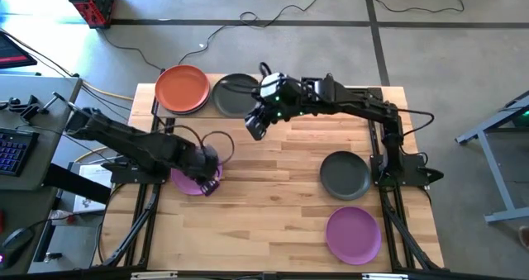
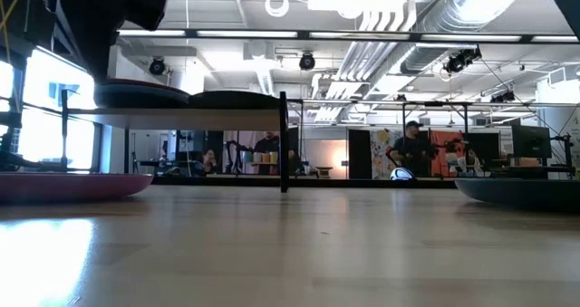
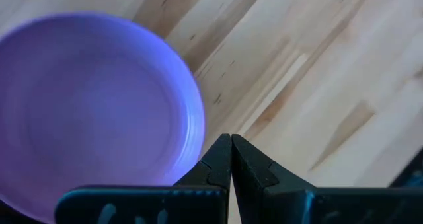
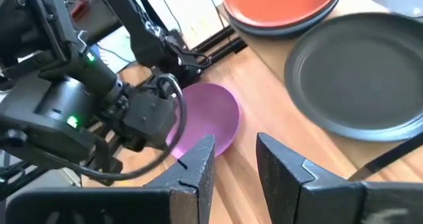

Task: Place and stack plates onto a shelf
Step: Stack the left purple plate on top of the black plate on the shelf

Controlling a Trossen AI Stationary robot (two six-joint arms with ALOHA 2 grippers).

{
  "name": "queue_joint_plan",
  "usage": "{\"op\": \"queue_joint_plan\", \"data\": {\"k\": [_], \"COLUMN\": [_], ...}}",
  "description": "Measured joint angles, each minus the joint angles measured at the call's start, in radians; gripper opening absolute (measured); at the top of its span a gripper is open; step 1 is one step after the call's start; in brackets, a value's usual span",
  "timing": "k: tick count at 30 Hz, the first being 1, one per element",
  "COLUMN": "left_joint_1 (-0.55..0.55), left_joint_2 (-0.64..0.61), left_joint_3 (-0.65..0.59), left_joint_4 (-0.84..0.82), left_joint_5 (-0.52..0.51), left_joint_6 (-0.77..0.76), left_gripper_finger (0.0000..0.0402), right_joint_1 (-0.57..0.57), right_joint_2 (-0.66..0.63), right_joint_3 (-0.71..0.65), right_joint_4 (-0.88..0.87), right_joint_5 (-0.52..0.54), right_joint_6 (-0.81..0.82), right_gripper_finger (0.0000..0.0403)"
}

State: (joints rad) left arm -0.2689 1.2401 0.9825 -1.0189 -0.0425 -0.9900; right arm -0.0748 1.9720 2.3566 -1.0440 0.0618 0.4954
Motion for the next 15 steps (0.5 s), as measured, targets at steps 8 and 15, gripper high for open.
{"op": "queue_joint_plan", "data": {"k": [8,15], "left_joint_1": [-0.026,-0.025], "left_joint_2": [0.118,0.209], "left_joint_3": [0.0,0.0], "left_joint_4": [0.003,0.005], "left_joint_5": [-0.003,0.005], "left_joint_6": [-0.004,-0.046], "left_gripper_finger": [0.0001,0.0007], "right_joint_1": [0.057,0.072], "right_joint_2": [0.003,0.003], "right_joint_3": [0.0,0.0], "right_joint_4": [-0.049,-0.116], "right_joint_5": [0.047,0.048], "right_joint_6": [0.023,0.002], "right_gripper_finger": [0.0094,0.0094]}}
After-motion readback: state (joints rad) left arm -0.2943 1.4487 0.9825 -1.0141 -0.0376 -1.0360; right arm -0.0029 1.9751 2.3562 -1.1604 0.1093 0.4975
